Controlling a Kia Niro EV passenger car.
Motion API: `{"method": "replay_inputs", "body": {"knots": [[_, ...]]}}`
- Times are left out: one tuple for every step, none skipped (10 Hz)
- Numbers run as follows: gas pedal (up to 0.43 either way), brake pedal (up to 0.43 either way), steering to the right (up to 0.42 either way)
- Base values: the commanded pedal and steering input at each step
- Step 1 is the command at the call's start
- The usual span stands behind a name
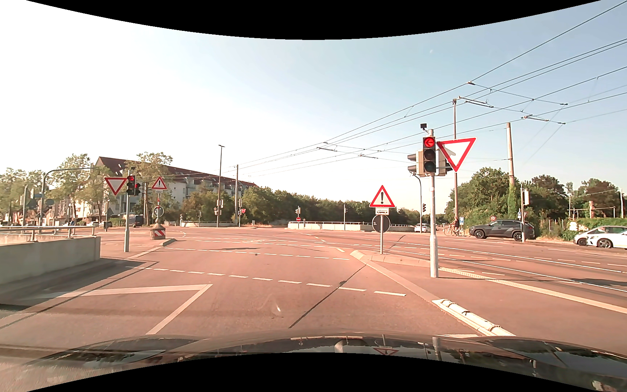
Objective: Follow the waypoints while adhering to traffic rules and regulations
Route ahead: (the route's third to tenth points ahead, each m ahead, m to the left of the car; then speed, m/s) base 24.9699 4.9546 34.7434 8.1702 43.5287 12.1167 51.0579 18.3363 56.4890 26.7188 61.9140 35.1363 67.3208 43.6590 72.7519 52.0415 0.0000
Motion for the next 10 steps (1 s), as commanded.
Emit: {"method": "replay_inputs", "body": {"knots": [[0.0, 0.244, -0.078], [0.0, 0.244, -0.078], [0.0, 0.244, -0.078], [0.0, 0.244, -0.078], [0.0, 0.244, -0.078], [0.0, 0.244, -0.078], [0.0, 0.244, -0.078], [0.0, 0.244, -0.078], [0.0, 0.244, -0.078], [0.0, 0.244, -0.078]]}}
